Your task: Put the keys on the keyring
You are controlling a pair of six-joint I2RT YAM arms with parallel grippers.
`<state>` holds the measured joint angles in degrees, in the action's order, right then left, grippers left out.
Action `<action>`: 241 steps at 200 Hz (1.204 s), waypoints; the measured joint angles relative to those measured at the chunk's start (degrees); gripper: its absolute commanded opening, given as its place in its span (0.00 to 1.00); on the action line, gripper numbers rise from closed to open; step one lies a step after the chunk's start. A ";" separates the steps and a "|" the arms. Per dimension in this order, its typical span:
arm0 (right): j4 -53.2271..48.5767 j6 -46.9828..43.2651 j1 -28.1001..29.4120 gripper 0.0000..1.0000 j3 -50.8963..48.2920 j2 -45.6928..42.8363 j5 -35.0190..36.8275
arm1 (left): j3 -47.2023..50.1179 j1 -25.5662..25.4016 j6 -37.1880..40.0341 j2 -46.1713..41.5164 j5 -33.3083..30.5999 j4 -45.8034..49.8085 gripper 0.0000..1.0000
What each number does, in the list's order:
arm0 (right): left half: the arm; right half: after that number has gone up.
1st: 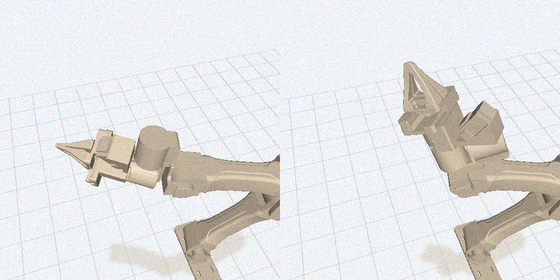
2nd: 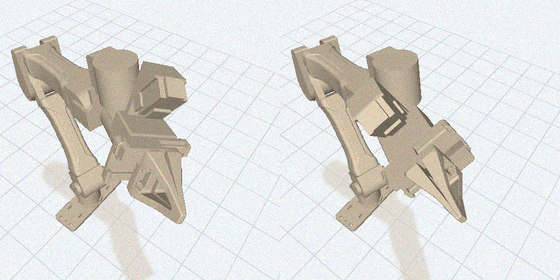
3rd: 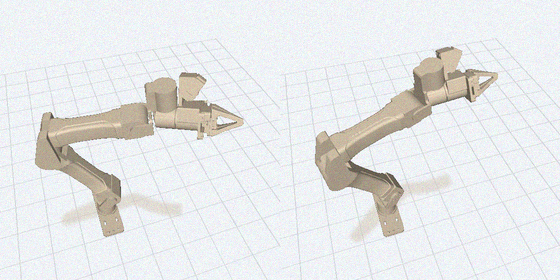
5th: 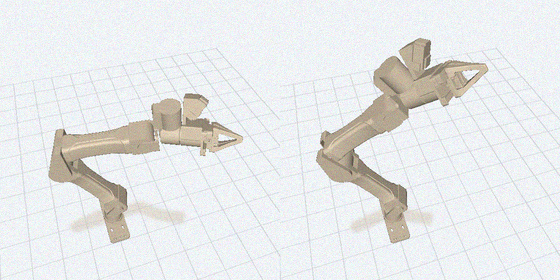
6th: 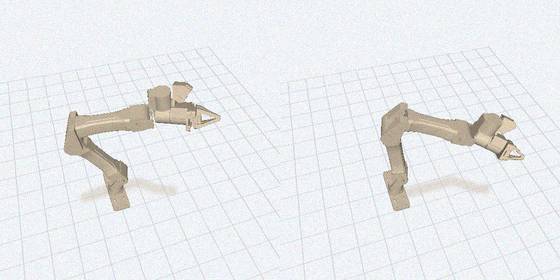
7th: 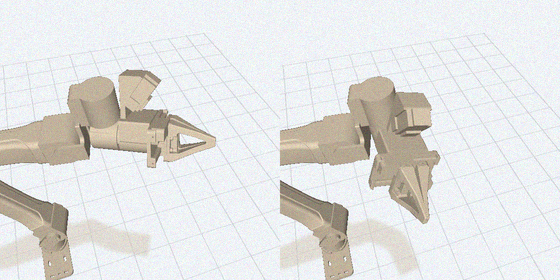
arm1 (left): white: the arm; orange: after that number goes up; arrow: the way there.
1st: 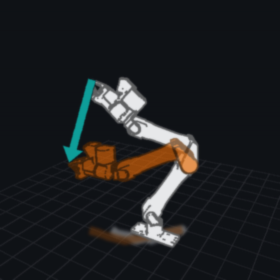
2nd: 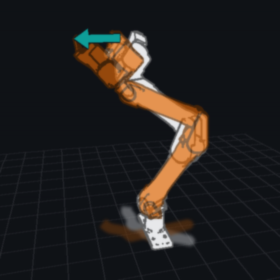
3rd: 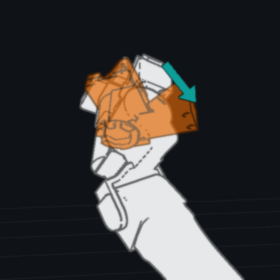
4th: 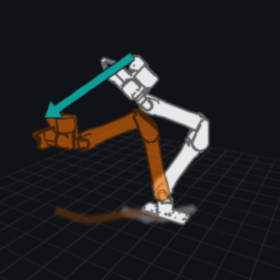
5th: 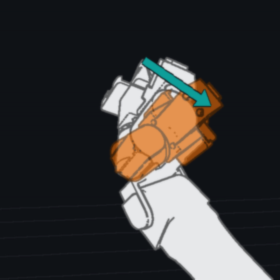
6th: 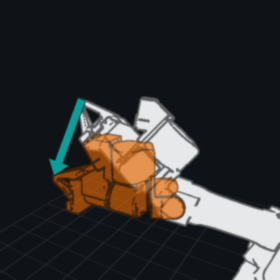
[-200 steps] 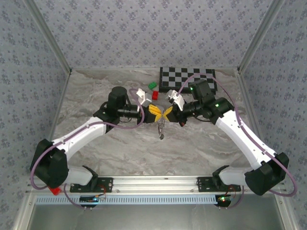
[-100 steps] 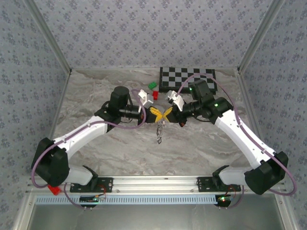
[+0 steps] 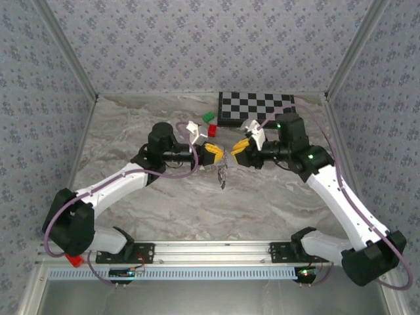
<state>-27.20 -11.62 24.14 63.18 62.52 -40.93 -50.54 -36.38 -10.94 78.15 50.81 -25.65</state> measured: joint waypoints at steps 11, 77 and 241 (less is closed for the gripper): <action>3.65 2.27 -0.79 0.34 -2.38 -1.99 0.02 | 0.70 0.00 -2.14 -0.02 -1.25 -3.19 0.00; 22.03 11.04 0.83 0.45 -14.32 -8.87 3.87 | 2.58 -0.28 -12.35 -0.39 -10.29 -19.26 0.00; 30.93 7.52 7.89 0.27 -11.80 -3.65 10.95 | 3.91 -1.68 -16.15 -1.79 -15.52 -28.11 0.00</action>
<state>3.73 -4.10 32.03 51.37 58.87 -29.98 -46.63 -38.06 -27.09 76.36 35.29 -53.76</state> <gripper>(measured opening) 0.336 0.045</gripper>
